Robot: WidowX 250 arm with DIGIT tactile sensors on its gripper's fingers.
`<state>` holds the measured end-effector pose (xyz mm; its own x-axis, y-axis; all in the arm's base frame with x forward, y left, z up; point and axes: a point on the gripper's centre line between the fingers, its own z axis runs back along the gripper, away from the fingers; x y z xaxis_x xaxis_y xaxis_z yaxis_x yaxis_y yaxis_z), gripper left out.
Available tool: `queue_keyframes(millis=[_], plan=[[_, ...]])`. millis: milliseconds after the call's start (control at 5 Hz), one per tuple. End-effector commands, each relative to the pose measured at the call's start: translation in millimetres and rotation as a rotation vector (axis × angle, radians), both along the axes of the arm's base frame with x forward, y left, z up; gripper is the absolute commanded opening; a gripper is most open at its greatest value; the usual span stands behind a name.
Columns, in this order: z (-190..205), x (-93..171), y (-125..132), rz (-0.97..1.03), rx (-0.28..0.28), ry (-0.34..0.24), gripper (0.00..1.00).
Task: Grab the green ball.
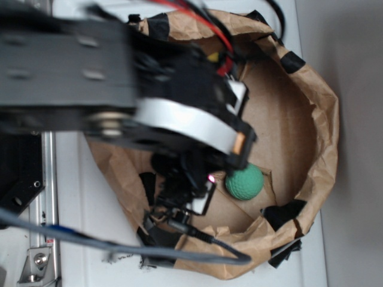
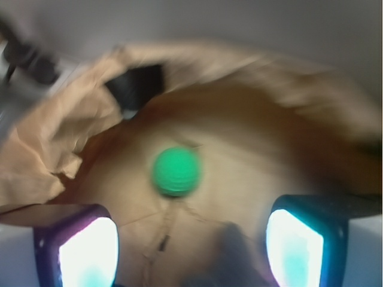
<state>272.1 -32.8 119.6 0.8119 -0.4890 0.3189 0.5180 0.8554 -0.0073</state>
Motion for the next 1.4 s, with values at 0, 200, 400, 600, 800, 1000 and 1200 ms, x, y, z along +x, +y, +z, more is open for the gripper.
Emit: queue_keyframes(millis=[0,200,400,600,800,1000,1200], plan=[[-59.8,14.8,-32.8,-0.154,0.009,0.124,1.00],[-75.5,17.2,-46.4,-0.175,0.019,0.103,1.00],[-73.7,18.5,-47.8,-0.163,-0.001,0.124,0.00],[-64.3,16.8,-35.8,-0.047,0.072,0.076,0.00],[-34.3,11.8,-20.5,0.092,0.041,0.054,0.00],[2.1,4.3,-6.9,0.163,0.024,-0.002,0.00],[43.5,-12.5,9.3,0.234,0.023,0.088,0.00]])
